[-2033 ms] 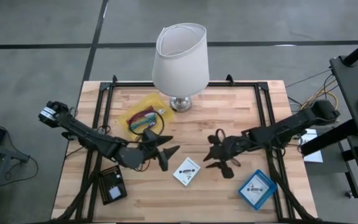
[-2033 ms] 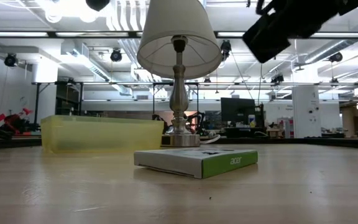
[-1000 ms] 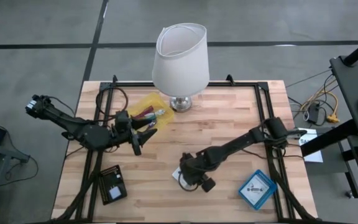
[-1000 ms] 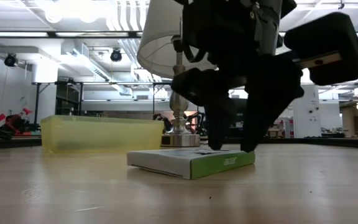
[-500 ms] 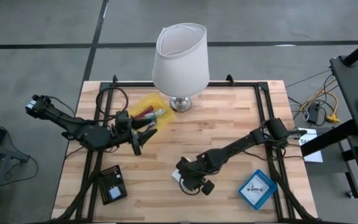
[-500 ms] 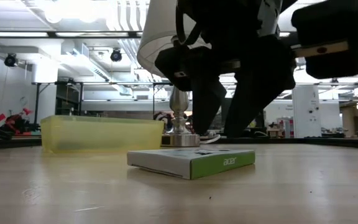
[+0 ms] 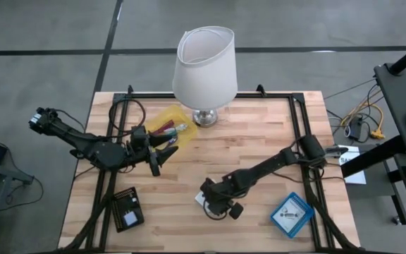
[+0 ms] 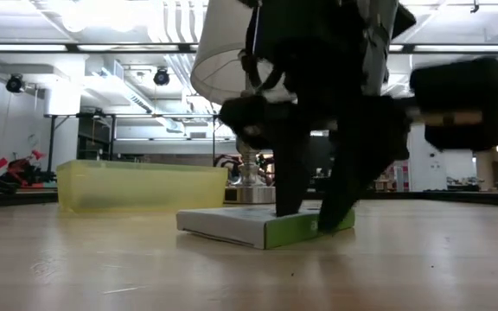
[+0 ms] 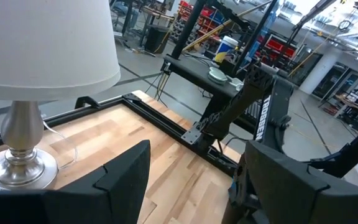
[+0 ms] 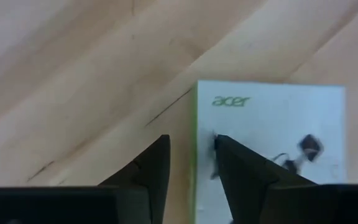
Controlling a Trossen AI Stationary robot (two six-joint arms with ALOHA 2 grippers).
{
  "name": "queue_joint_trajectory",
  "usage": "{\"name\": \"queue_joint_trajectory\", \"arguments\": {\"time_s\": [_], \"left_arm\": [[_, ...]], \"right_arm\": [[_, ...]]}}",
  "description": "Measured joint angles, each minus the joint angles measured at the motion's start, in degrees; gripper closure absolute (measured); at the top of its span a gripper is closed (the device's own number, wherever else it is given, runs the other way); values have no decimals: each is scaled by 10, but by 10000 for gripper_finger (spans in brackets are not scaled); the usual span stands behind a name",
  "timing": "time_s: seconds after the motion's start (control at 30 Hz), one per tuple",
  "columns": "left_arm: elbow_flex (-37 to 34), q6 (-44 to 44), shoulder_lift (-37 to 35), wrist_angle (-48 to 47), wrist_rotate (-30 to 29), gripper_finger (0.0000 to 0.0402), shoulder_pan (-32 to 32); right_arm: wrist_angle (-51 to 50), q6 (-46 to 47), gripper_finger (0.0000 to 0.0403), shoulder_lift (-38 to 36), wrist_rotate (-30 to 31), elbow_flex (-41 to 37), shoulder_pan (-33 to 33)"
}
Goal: Pick and place items into bin
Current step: Put the white card reader box into the blue bin
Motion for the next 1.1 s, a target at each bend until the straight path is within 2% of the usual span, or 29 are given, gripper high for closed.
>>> {"name": "queue_joint_trajectory", "arguments": {"time_s": [0.23, 0.33, 0.5, 0.63, 0.83, 1.1], "left_arm": [[0, -3, 0, 5, 0, 155, 0], [0, -3, 0, 5, 0, 155, 0], [0, -3, 0, 5, 0, 155, 0], [0, 5, 0, 4, 0, 155, 0], [0, 16, 0, 4, 1, 155, 0], [0, 28, 0, -1, 1, 155, 0]], "right_arm": [[1, 28, 300, 21, 0, 2, -1], [-1, 42, 323, 18, 1, 2, -1], [-30, 45, 384, 5, 4, 0, -1], [-88, 54, 389, -13, 33, -2, -1], [-189, 94, 393, -74, 34, -2, -3], [-283, 174, 394, -213, -2, -15, 18]]}}
